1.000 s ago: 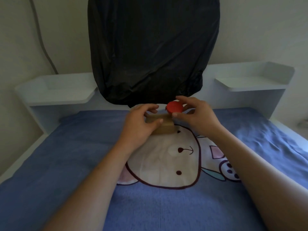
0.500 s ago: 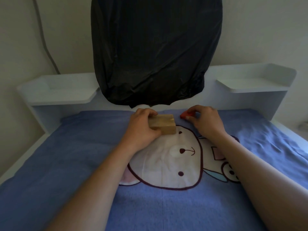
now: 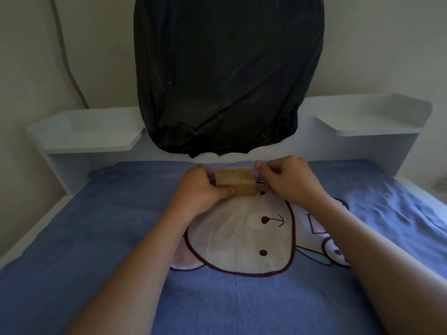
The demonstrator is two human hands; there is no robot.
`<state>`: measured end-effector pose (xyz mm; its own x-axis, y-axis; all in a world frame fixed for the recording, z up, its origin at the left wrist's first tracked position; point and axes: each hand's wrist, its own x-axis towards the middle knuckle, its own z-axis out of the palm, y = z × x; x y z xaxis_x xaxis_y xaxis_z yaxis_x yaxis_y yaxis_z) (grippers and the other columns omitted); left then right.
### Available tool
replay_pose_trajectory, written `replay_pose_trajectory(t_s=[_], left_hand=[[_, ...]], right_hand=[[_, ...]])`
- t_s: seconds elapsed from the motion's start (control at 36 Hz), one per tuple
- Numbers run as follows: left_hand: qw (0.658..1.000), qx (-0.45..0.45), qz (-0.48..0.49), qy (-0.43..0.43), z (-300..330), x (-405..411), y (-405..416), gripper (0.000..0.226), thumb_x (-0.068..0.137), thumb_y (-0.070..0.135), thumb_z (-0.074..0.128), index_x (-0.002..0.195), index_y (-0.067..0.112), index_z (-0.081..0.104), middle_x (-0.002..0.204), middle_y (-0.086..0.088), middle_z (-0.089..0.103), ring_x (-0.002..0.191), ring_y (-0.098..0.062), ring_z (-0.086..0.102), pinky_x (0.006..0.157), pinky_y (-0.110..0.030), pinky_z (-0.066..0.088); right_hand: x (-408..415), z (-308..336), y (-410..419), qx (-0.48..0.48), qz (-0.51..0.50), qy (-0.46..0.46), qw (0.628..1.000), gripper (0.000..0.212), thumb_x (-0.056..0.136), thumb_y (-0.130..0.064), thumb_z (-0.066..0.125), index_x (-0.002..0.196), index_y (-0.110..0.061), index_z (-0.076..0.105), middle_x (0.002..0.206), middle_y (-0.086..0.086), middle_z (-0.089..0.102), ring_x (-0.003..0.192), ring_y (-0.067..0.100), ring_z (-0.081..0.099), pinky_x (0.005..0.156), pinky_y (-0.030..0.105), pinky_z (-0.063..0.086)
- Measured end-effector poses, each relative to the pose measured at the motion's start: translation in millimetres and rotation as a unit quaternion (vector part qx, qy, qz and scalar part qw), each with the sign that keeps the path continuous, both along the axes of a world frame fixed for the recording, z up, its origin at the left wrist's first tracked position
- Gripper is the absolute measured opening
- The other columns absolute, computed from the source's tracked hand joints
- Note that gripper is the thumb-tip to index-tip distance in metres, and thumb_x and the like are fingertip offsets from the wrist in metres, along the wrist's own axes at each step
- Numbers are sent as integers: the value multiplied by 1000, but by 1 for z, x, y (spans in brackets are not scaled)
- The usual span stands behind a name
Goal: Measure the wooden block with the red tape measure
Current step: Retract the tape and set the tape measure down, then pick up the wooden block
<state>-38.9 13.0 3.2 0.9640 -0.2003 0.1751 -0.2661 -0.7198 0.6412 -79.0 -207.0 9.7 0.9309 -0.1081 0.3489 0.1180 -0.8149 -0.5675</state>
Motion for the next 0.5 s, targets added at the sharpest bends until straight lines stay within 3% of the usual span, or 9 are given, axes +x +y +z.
replay_pose_trajectory(t_s=[0.06, 0.11, 0.22, 0.33, 0.42, 0.5], left_hand=[[1000, 5, -3, -3, 2, -3, 0, 29, 73, 49, 86, 81, 35, 62, 76, 17, 66, 70, 5, 63, 55, -14, 37], [1000, -1, 0, -22, 3, -4, -1, 27, 74, 48, 87, 74, 37, 63, 68, 18, 66, 60, 10, 61, 54, -12, 38], [998, -18, 9, -65, 0, -6, -4, 26, 78, 46, 85, 88, 25, 74, 74, 14, 70, 67, 4, 63, 57, -11, 43], [994, -53, 14, -99, -1, -6, -9, 27, 87, 34, 80, 108, 17, 78, 94, 2, 79, 79, -3, 69, 61, -4, 44], [991, -82, 6, -109, -2, -5, -10, 27, 92, 25, 76, 117, 16, 77, 104, -2, 81, 90, -7, 71, 69, -2, 42], [989, -99, -1, -111, -5, -2, -9, 22, 95, 18, 72, 116, 17, 78, 104, -1, 81, 90, -6, 71, 73, -10, 49]], right_hand=[[-1, 3, 3, 5, 5, 30, 1000, 49, 95, -57, 46, 72, -21, 72, 65, 3, 70, 64, 18, 67, 67, 37, 57], [-1, 5, 4, 4, 0, 42, 999, 50, 96, -55, 47, 72, -18, 71, 65, 5, 69, 64, 19, 66, 65, 36, 55], [-1, 8, 6, 15, -9, 40, 999, 45, 97, -50, 50, 71, -20, 71, 60, -1, 64, 59, 13, 62, 59, 28, 46], [-1, 9, 7, 29, 14, 24, 999, 38, 99, -47, 49, 90, -22, 76, 78, 0, 74, 70, 13, 67, 67, 31, 55], [1, 5, 8, 24, 28, 11, 999, 33, 100, -43, 49, 109, -25, 74, 86, -6, 71, 74, 7, 64, 62, 19, 45], [4, 3, 8, 33, 39, 1, 999, 30, 100, -39, 50, 118, -26, 71, 90, -8, 71, 77, 3, 63, 62, 14, 42]])
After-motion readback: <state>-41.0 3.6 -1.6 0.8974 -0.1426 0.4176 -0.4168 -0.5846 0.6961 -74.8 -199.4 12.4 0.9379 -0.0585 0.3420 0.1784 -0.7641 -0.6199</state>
